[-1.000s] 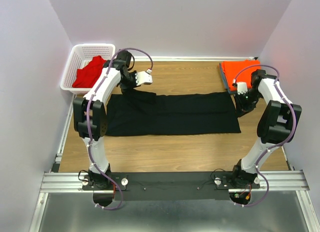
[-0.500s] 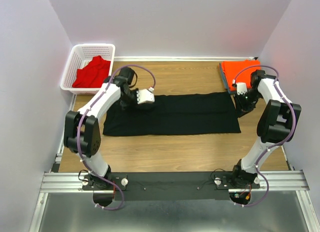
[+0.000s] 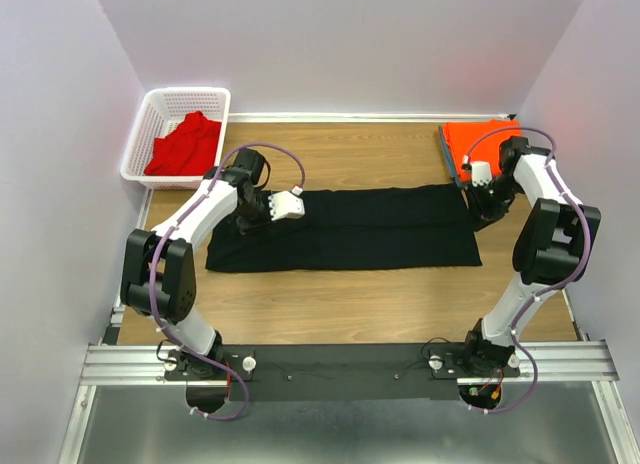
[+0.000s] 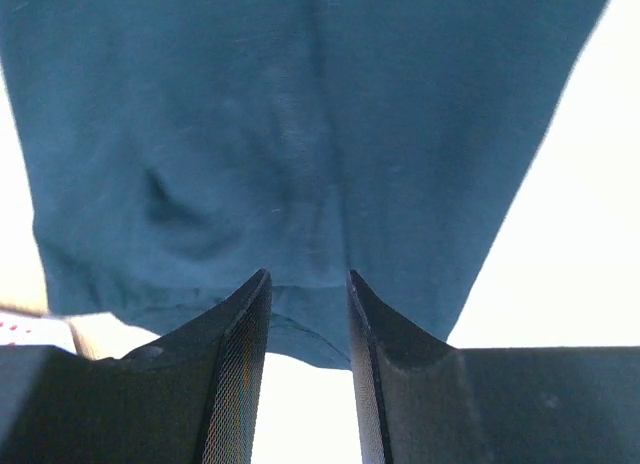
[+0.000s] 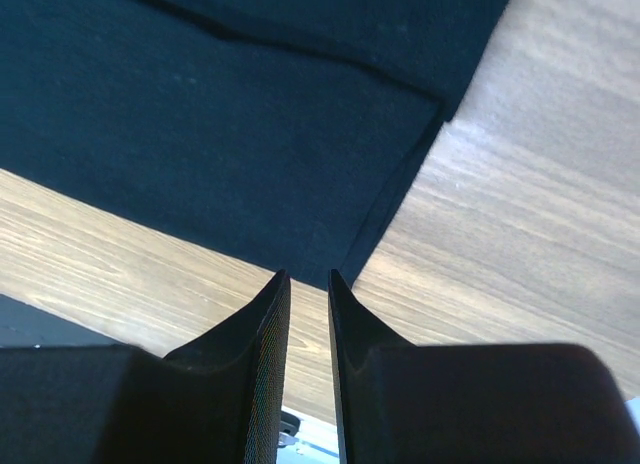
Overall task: Fold and stack the t-shirts
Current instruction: Fold the other side of the tshirt into a rectangle, then rotate the tshirt 90 degrees
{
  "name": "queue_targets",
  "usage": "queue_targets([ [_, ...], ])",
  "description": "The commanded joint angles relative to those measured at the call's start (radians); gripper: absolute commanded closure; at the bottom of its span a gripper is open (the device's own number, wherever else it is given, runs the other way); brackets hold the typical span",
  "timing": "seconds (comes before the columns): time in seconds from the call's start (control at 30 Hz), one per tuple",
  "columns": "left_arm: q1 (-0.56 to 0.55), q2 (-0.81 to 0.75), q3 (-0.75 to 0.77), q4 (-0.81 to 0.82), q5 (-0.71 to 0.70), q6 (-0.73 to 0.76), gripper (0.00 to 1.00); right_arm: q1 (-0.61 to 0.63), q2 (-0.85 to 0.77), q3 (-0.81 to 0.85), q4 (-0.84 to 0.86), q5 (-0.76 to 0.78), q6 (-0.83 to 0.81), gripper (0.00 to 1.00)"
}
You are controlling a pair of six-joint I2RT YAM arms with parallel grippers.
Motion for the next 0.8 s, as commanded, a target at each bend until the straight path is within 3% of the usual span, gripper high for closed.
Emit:
queue_targets([
  [0.0, 0.015, -0.028, 0.009, 0.089, 0.060, -0.149, 0.56, 0.050, 0.029, 0.054, -0.005, -0.047, 0.020, 0.72],
  [0.3, 0.017, 0.052, -0.071, 0.282, 0.081, -0.403, 0.58, 0.152, 0.112, 0.092, 0.088, -0.006, 0.091, 0.73],
  [0.6, 0.017, 0.108, -0.139, 0.322, 0.058, -0.484, 0.59, 0.195, 0.127, -0.089, 0.205, 0.146, 0.073, 0.78],
  [0.77, 0.017, 0.105, -0.175, 0.307, 0.043, -0.487, 0.59, 0.213, 0.052, -0.243, 0.231, 0.232, 0.022, 0.78],
])
